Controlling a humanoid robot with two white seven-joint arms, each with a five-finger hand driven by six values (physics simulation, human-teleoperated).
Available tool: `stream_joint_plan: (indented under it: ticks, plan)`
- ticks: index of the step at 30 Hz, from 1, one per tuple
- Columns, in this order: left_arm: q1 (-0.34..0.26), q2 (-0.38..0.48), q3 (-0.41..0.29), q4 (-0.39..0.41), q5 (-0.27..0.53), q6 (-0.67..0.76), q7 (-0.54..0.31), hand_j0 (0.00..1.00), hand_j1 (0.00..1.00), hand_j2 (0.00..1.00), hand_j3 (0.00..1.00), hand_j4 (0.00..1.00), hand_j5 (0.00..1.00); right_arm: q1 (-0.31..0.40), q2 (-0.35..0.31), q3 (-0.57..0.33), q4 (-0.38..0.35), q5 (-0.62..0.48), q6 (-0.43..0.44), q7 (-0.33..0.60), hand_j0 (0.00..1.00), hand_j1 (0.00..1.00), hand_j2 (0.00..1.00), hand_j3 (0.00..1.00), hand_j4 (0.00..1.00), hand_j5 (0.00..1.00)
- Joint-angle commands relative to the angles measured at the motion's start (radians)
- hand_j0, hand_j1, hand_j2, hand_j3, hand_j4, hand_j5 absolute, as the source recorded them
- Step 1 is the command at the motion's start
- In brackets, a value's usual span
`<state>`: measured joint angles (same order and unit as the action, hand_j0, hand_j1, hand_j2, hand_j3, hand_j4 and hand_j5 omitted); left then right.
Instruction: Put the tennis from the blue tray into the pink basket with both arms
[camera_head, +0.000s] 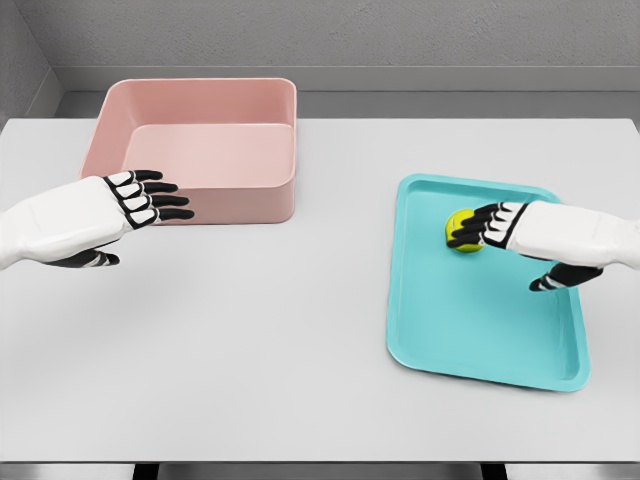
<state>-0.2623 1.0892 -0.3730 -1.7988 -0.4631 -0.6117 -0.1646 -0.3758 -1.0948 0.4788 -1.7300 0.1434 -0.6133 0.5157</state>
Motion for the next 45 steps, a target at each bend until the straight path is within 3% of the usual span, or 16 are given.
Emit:
stream_joint_plan:
  ticks: [1, 5, 8, 11, 14, 26, 34, 42, 45]
  plan:
    - [-0.002, 0.002, 0.0, 0.001, 0.006, 0.001, 0.0, 1.0, 1.0, 1.0, 1.0, 1.0, 1.0, 0.0, 0.004, 0.0, 0.001, -0.008, 0.002, 0.009, 1.0, 1.0, 1.0, 1.0, 1.0, 1.0]
    - [-0.002, 0.002, 0.0, 0.003, 0.006, 0.001, 0.0, 1.0, 1.0, 1.0, 1.0, 1.0, 1.0, -0.002, 0.029, 0.0, 0.001, 0.028, 0.002, -0.002, 1.0, 1.0, 1.0, 1.0, 1.0, 1.0]
    - [-0.002, 0.002, 0.0, 0.004, 0.006, 0.001, 0.0, 1.0, 1.0, 1.0, 1.0, 1.0, 1.0, -0.038, 0.069, -0.003, 0.092, 0.022, 0.002, -0.02, 1.0, 1.0, 1.0, 1.0, 1.0, 1.0]
    - [-0.002, 0.003, 0.0, 0.009, 0.006, 0.001, 0.0, 1.0, 1.0, 1.0, 1.0, 1.0, 1.0, -0.11, 0.144, 0.011, 0.228, 0.031, 0.002, -0.006, 1.0, 1.0, 1.0, 1.0, 1.0, 1.0]
    - [-0.002, 0.003, 0.0, 0.01, 0.006, 0.001, 0.0, 1.0, 1.0, 1.0, 1.0, 1.0, 1.0, -0.158, 0.214, 0.046, 0.306, 0.035, 0.002, 0.049, 1.0, 1.0, 1.0, 1.0, 1.0, 1.0]
    - [0.0, 0.002, 0.0, 0.013, 0.004, 0.001, 0.0, 1.0, 1.0, 1.0, 1.0, 1.0, 1.0, -0.215, 0.328, 0.109, 0.486, 0.096, 0.002, 0.076, 1.0, 1.0, 1.0, 1.0, 1.0, 1.0]
    - [0.0, 0.003, -0.001, 0.013, 0.006, 0.001, 0.0, 1.0, 1.0, 1.0, 1.0, 1.0, 1.0, -0.238, 0.368, 0.109, 0.538, 0.127, 0.002, 0.075, 1.0, 1.0, 1.0, 1.0, 1.0, 1.0]
    - [0.0, 0.003, -0.001, 0.013, 0.006, 0.001, 0.0, 1.0, 1.0, 1.0, 1.0, 1.0, 1.0, -0.245, 0.38, 0.129, 0.544, 0.142, 0.002, 0.076, 1.0, 1.0, 1.0, 1.0, 1.0, 1.0]
    - [0.0, 0.002, -0.001, 0.013, 0.006, 0.001, 0.0, 1.0, 1.0, 1.0, 1.0, 1.0, 1.0, -0.245, 0.38, 0.132, 0.544, 0.165, 0.002, 0.075, 0.93, 0.93, 0.93, 0.93, 0.93, 0.93]
